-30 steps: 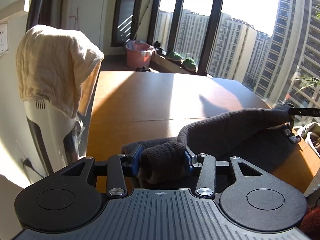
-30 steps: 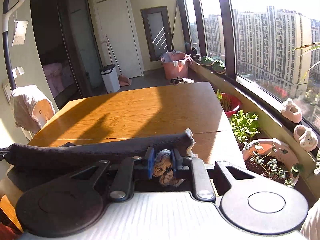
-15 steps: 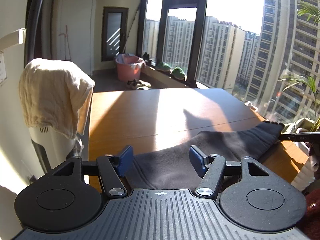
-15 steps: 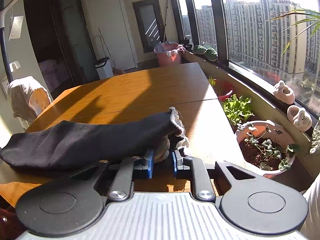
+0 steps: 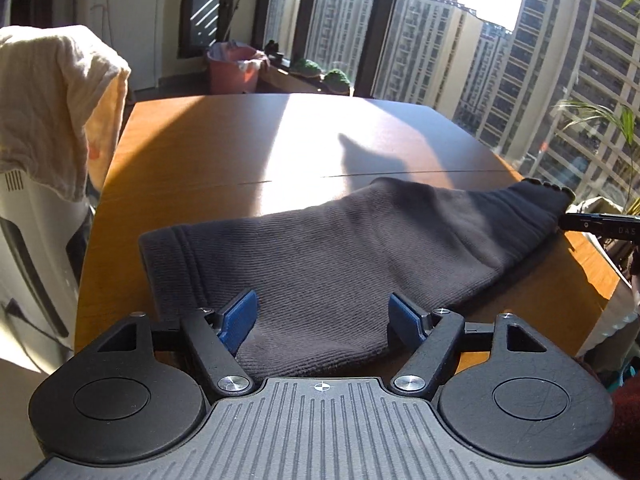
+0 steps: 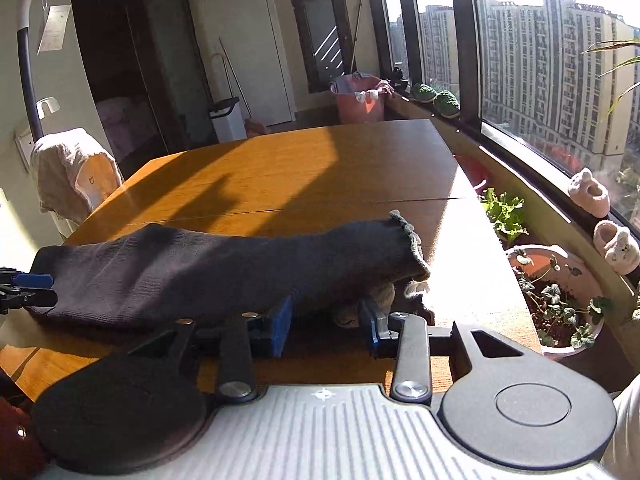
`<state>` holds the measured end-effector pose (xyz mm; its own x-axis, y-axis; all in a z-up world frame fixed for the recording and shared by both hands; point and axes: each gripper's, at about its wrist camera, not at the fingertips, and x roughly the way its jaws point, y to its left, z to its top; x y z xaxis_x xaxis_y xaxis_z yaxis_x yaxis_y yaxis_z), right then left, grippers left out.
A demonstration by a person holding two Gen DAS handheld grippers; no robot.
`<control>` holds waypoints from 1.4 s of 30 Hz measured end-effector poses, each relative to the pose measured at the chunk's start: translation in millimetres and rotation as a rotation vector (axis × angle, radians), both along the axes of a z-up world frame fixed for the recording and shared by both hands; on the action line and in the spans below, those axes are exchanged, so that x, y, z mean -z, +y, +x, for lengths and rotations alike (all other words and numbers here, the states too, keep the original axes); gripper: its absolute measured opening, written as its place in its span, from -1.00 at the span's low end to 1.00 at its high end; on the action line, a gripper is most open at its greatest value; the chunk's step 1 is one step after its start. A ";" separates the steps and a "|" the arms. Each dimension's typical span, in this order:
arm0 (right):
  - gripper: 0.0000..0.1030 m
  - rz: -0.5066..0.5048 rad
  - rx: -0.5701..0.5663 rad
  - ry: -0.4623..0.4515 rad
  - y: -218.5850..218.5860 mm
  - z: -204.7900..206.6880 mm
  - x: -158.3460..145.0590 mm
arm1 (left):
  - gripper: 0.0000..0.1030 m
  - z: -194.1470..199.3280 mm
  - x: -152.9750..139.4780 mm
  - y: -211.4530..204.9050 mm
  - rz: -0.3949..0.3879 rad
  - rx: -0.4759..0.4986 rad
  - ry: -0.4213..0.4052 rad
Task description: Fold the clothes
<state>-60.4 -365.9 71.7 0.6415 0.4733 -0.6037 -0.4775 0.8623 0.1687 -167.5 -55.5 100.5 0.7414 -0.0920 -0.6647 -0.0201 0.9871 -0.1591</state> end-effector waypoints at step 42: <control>-0.81 0.180 0.093 -0.041 43.1 105.4 -27.5 | -0.09 79.0 -2.5 112.2 0.072 -0.348 -0.044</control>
<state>45.0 -322.8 99.2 0.7093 0.5091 -0.4875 -0.4071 0.8605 0.3063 -88.5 56.7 103.0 0.7480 0.2165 -0.6274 -0.3516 0.9310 -0.0979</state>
